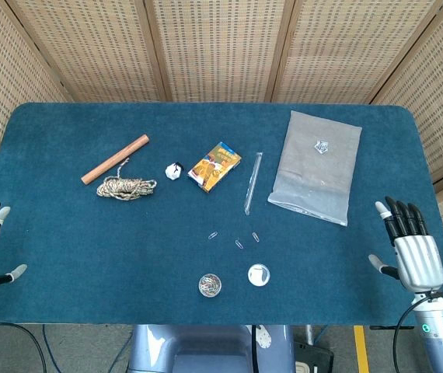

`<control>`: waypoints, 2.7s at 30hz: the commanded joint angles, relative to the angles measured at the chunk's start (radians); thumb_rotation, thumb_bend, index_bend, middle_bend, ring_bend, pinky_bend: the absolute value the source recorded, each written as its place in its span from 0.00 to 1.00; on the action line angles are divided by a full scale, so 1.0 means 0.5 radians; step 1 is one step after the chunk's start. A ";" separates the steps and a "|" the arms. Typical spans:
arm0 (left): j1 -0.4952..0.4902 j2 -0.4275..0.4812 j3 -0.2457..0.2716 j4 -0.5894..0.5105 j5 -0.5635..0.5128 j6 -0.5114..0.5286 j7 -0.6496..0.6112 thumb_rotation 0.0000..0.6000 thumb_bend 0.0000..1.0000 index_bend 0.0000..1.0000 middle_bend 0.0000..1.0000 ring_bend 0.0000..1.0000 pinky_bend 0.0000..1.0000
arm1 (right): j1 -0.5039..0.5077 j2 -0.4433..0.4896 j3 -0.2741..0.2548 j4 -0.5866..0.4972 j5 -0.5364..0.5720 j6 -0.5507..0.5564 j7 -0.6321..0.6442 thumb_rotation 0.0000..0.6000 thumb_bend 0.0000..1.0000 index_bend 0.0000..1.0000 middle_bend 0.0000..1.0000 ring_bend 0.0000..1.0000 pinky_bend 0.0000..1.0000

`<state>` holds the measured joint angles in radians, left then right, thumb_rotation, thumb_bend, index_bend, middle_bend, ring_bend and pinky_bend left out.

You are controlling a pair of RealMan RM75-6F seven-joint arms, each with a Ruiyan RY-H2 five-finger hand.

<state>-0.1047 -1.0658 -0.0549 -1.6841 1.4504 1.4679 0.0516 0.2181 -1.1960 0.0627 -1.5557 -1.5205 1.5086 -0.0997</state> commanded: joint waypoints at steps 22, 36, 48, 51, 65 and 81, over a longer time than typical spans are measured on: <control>-0.058 -0.071 -0.060 0.081 -0.151 -0.116 0.045 1.00 0.00 0.00 0.00 0.00 0.00 | 1.069 -0.225 0.091 0.083 -0.264 -1.361 0.249 1.00 0.93 0.35 0.00 0.00 0.00; -0.095 -0.112 -0.077 0.122 -0.238 -0.196 0.099 1.00 0.00 0.00 0.00 0.00 0.00 | 1.192 -0.605 0.041 0.471 -0.076 -1.530 -0.040 1.00 0.93 0.37 0.00 0.00 0.00; -0.110 -0.125 -0.073 0.123 -0.246 -0.216 0.121 1.00 0.00 0.00 0.00 0.00 0.00 | 1.191 -0.707 -0.022 0.583 -0.057 -1.476 -0.038 1.00 0.93 0.37 0.00 0.00 0.00; -0.110 -0.123 -0.073 0.119 -0.242 -0.211 0.123 1.00 0.00 0.00 0.00 0.00 0.00 | 1.193 -0.724 -0.020 0.612 -0.029 -1.482 -0.044 1.00 0.93 0.37 0.00 0.00 0.00; -0.107 -0.122 -0.066 0.118 -0.240 -0.207 0.117 1.00 0.00 0.00 0.00 0.00 0.00 | 1.180 -0.750 -0.071 0.640 0.038 -1.506 -0.080 1.00 0.93 0.38 0.00 0.00 0.00; -0.120 -0.127 -0.070 0.136 -0.266 -0.237 0.111 1.00 0.00 0.00 0.00 0.00 0.00 | 1.122 -0.659 -0.077 0.768 0.137 -1.478 -0.095 1.00 0.93 0.42 0.00 0.00 0.00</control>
<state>-0.1645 -1.1295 -0.0897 -1.6161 1.3172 1.3492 0.1072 0.7806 -1.5280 0.0228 -1.1741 -1.4531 0.7672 -0.1496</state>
